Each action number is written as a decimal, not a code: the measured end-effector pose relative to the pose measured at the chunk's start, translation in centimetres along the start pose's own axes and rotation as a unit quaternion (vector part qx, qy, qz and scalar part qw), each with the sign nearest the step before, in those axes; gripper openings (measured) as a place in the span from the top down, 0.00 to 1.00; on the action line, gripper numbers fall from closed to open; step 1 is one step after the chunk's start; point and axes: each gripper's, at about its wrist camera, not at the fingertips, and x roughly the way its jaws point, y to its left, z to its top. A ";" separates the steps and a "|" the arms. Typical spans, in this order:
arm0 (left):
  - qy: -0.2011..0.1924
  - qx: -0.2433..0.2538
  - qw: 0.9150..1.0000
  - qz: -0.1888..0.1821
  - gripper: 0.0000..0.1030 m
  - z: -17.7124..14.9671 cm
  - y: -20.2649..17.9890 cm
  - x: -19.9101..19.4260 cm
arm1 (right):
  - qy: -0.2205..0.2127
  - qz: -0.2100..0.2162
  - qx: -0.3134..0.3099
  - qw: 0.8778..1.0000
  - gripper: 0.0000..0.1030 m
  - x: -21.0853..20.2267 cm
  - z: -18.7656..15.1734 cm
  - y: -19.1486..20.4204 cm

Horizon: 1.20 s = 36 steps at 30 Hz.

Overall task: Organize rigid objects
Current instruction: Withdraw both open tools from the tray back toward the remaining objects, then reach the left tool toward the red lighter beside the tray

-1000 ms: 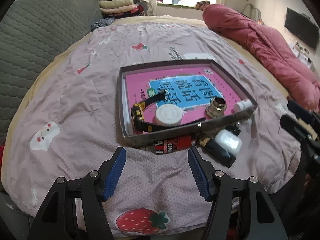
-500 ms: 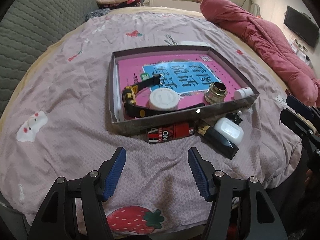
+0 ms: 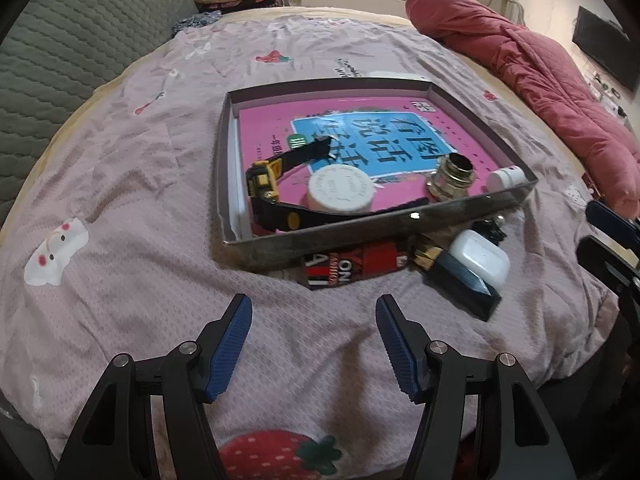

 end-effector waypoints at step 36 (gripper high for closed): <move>0.011 -0.048 0.994 -0.093 0.29 1.3 1.9 4.5 | 0.022 0.004 0.007 1.000 0.45 1.5 -0.6 -0.3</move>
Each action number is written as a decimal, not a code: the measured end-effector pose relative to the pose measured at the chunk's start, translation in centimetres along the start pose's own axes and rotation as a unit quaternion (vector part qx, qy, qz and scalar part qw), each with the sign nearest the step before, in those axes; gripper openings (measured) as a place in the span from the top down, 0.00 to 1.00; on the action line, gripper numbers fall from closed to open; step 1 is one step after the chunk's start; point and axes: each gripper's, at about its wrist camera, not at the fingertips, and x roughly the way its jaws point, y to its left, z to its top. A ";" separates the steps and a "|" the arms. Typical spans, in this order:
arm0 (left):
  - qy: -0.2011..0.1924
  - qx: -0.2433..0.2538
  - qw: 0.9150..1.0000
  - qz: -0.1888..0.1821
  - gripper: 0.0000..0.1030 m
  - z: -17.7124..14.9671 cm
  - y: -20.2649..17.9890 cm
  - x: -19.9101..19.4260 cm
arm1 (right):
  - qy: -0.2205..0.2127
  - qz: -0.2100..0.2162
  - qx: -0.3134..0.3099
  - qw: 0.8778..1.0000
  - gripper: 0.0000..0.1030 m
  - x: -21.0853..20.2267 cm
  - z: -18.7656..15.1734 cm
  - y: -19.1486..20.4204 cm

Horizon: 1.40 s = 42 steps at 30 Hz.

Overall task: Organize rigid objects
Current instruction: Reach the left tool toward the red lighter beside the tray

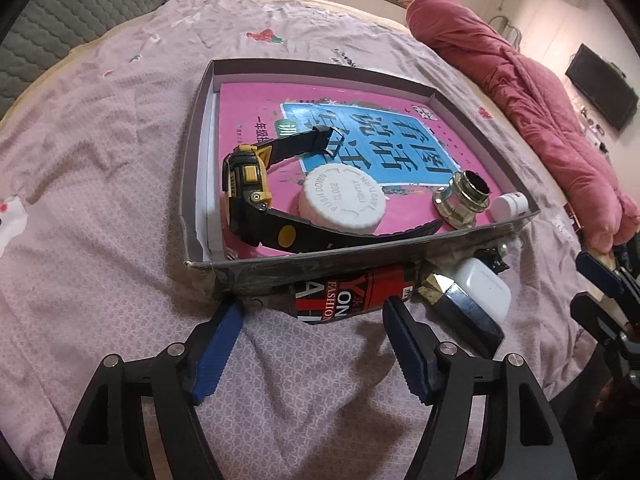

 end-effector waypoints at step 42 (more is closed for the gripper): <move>0.034 0.089 0.986 -0.140 0.29 -0.1 -4.5 1.2 | 0.011 -0.006 0.007 1.000 0.45 0.7 -0.3 -0.5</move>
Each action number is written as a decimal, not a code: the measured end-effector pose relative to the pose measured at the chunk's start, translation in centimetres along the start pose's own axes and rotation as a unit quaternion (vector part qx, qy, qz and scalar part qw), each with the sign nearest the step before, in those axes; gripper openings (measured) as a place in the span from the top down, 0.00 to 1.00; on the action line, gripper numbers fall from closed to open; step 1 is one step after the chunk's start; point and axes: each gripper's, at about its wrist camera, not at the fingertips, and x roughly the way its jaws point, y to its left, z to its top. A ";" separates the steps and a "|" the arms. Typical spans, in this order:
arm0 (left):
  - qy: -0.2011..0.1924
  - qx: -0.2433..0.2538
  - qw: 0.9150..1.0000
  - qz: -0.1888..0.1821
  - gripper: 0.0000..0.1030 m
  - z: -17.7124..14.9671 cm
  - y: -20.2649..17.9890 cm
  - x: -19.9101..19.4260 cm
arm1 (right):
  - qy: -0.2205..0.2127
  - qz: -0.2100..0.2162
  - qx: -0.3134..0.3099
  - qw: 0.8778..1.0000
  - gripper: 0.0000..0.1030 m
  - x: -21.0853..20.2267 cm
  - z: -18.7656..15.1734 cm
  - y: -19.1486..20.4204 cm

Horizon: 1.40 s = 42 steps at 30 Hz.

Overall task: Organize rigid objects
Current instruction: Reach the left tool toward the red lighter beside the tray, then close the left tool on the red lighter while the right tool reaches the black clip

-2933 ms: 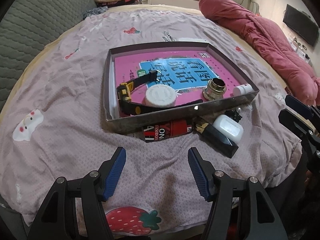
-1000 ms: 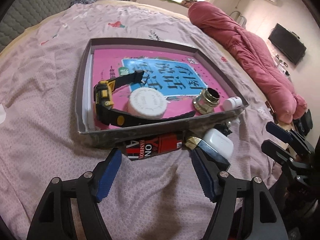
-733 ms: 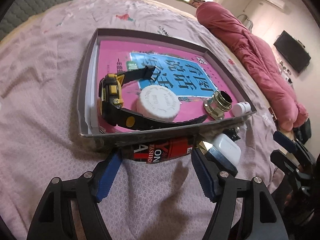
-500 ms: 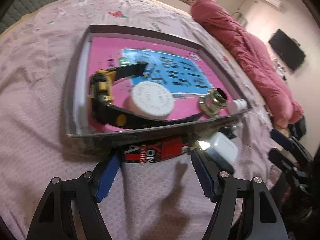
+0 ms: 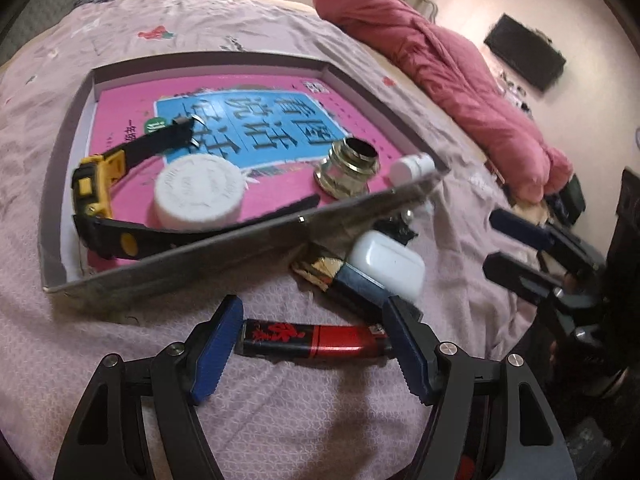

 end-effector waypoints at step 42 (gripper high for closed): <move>0.002 0.063 0.996 0.069 0.27 -2.9 -6.2 -1.2 | 0.003 -0.006 0.004 1.000 0.45 1.0 0.0 -1.0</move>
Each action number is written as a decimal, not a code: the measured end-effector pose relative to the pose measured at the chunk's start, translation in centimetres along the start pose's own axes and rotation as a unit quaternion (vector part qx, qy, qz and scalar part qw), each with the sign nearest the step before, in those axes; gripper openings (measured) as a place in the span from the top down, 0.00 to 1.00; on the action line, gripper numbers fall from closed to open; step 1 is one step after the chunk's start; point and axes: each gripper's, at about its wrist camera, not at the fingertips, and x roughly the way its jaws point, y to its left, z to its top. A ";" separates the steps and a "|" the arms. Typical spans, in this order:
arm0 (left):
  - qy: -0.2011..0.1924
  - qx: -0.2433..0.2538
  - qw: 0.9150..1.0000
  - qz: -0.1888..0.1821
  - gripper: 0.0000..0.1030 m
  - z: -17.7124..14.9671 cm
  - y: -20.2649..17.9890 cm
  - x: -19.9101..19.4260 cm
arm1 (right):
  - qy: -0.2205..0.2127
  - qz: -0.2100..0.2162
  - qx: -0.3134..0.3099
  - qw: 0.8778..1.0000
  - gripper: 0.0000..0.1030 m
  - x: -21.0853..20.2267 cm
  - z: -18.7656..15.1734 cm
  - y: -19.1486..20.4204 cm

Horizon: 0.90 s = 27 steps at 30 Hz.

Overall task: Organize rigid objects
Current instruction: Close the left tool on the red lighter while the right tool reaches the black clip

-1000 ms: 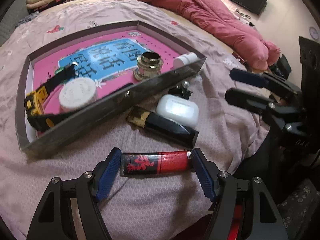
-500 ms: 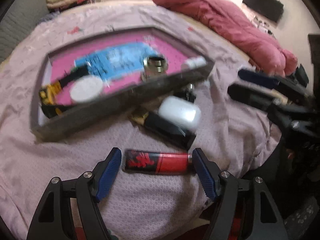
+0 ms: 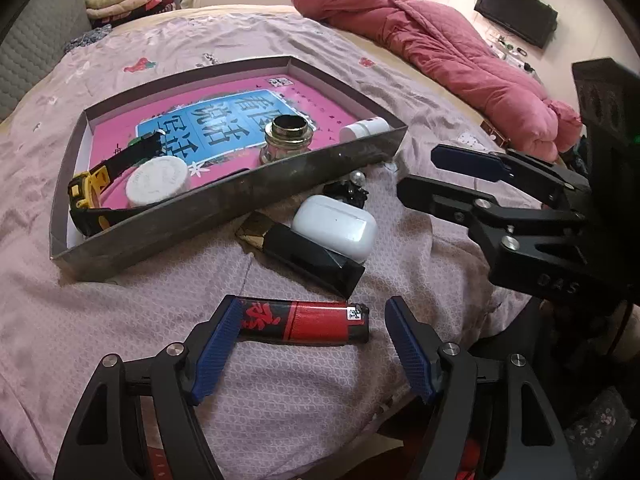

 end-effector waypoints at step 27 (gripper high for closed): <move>-0.002 0.001 0.999 0.049 0.25 -0.5 -0.3 1.6 | 0.060 -0.009 0.023 0.998 0.45 6.4 0.4 -1.7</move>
